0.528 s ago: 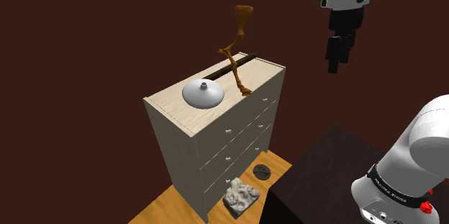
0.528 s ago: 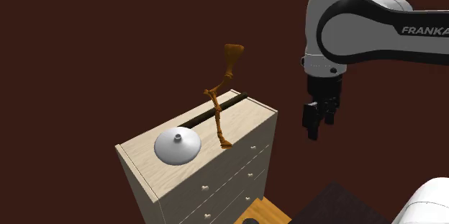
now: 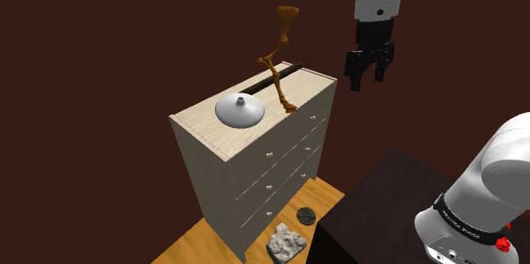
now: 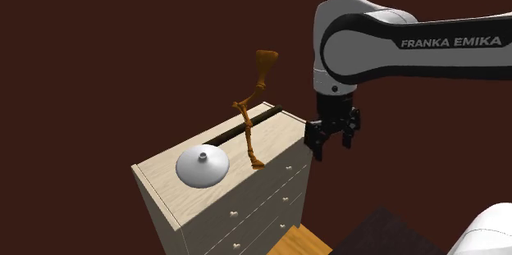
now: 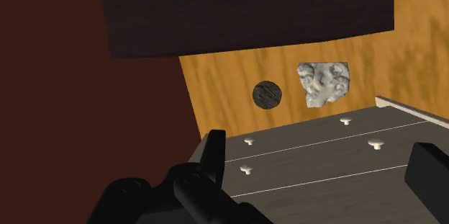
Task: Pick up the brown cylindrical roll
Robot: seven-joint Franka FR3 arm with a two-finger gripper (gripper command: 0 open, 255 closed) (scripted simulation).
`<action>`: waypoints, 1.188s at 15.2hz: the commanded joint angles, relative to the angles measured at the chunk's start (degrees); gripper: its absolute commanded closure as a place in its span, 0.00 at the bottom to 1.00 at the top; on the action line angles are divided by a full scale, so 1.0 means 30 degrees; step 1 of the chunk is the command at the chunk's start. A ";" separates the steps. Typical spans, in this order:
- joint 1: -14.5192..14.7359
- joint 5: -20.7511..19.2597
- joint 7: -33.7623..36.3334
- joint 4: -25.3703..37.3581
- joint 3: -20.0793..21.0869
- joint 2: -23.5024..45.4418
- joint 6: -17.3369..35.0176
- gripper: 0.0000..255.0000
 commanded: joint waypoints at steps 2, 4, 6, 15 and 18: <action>-0.0379 0.0580 0.2974 0.0735 0.1132 0.1812 0.1500 0.00; -0.0645 0.0745 0.4858 0.1415 0.1795 0.3077 0.2350 0.00; -0.0929 0.0756 0.6739 0.2207 0.2397 0.4403 0.3140 0.00; -0.1891 -0.0928 1.5175 0.7004 0.4006 1.0784 0.5566 0.00; -0.1929 -0.1867 1.7844 0.8999 0.4031 1.2929 0.5870 0.00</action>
